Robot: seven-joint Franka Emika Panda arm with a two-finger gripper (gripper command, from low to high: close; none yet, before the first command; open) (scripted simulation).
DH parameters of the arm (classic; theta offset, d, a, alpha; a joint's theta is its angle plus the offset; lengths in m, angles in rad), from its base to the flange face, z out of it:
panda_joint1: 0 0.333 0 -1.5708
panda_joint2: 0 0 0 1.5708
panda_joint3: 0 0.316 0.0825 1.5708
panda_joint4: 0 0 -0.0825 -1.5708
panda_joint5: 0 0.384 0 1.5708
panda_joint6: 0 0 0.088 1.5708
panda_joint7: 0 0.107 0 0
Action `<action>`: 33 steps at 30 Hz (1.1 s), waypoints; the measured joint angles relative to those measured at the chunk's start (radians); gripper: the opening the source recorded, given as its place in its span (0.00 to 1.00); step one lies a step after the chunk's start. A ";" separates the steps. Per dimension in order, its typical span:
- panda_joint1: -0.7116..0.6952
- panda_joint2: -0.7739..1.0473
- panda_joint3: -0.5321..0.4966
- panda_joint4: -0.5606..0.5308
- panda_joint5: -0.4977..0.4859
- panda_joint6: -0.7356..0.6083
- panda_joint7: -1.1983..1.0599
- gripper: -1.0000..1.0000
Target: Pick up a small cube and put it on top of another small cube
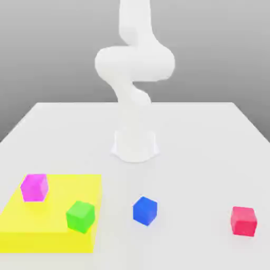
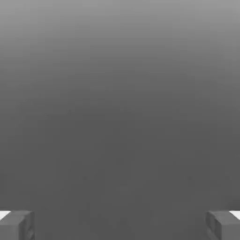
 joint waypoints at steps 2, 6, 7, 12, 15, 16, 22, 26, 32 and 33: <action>-0.014 0.068 0.021 -0.058 0.008 0.053 0.054 0.50; -0.040 0.199 0.064 -0.169 0.023 0.157 0.161 0.50; -0.046 0.232 0.074 -0.197 0.026 0.182 0.188 0.50; -0.074 0.405 0.127 -0.341 0.035 0.316 0.334 0.50; -0.089 0.523 0.157 -0.434 0.034 0.406 0.436 0.50; -0.093 0.567 0.166 -0.467 0.031 0.439 0.475 0.50; -0.062 0.826 0.111 -0.535 -0.100 0.638 0.674 0.50; 0.025 0.971 0.006 -0.509 -0.175 0.755 0.731 0.50; 0.039 0.993 -0.008 -0.506 -0.180 0.775 0.736 0.00; 0.046 1.003 -0.016 -0.504 -0.182 0.784 0.738 0.00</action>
